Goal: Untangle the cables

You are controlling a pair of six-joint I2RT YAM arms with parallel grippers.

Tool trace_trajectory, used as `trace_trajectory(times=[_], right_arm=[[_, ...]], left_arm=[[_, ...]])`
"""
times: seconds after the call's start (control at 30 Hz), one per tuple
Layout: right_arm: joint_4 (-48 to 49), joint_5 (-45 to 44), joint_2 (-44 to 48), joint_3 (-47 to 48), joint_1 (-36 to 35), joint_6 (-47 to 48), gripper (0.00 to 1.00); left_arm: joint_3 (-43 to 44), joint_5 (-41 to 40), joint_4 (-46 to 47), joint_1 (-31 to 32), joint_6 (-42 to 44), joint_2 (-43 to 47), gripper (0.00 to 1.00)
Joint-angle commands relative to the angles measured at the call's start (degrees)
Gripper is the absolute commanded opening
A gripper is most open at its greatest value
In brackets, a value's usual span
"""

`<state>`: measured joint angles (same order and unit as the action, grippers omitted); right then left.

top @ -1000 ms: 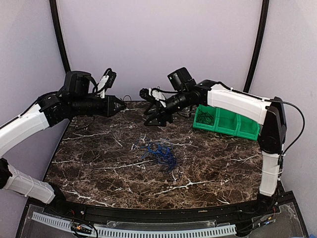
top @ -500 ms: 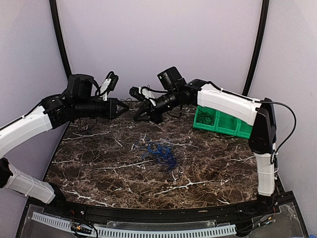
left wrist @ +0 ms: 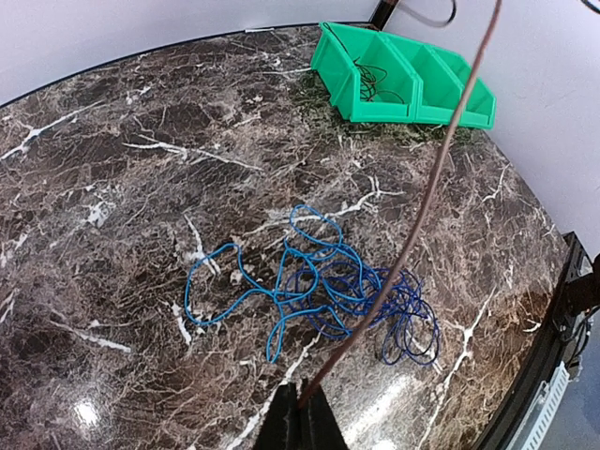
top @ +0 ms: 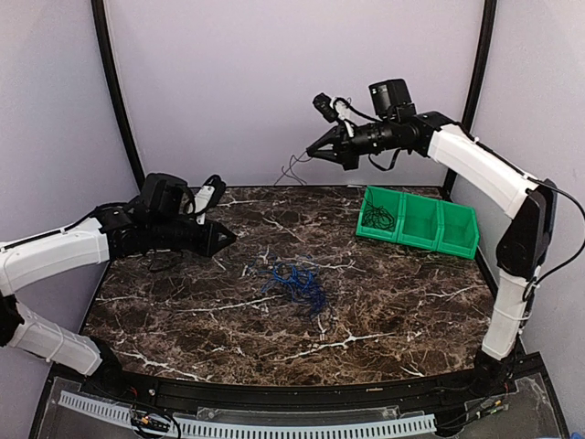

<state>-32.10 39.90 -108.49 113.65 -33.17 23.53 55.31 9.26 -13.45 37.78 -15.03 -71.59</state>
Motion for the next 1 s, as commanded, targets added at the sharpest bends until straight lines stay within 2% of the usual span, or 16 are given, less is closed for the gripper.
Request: trace_trajectory(times=[0.0, 0.07, 0.2, 0.33, 0.57, 0.97], right_arm=[[3.12, 0.10, 2.22, -2.16, 5.14, -2.86, 0.00], [4.19, -0.72, 2.84, -2.80, 7.30, -3.63, 0.00], [5.62, -3.09, 3.98, -4.18, 10.59, -3.69, 0.00], [6.85, -6.07, 4.58, -6.36, 13.12, -3.67, 0.00], [7.47, -11.82, 3.29, -8.89, 16.82, -1.76, 0.00], [9.54, -13.41, -1.36, -11.16, 22.09, -2.72, 0.00]], left_arm=[[-2.14, -0.54, 4.58, 0.10, 1.26, -0.90, 0.00], [-2.10, 0.43, 5.57, 0.10, 0.95, -2.59, 0.00], [-0.39, 2.20, 6.93, 0.10, -0.84, -5.75, 0.30], [-0.96, 2.77, 10.16, 0.09, -1.82, -6.36, 0.40], [-1.56, 2.53, 11.18, 0.09, -1.82, -4.99, 0.43], [-3.52, 2.67, 12.75, 0.10, -2.24, -4.61, 0.43]])
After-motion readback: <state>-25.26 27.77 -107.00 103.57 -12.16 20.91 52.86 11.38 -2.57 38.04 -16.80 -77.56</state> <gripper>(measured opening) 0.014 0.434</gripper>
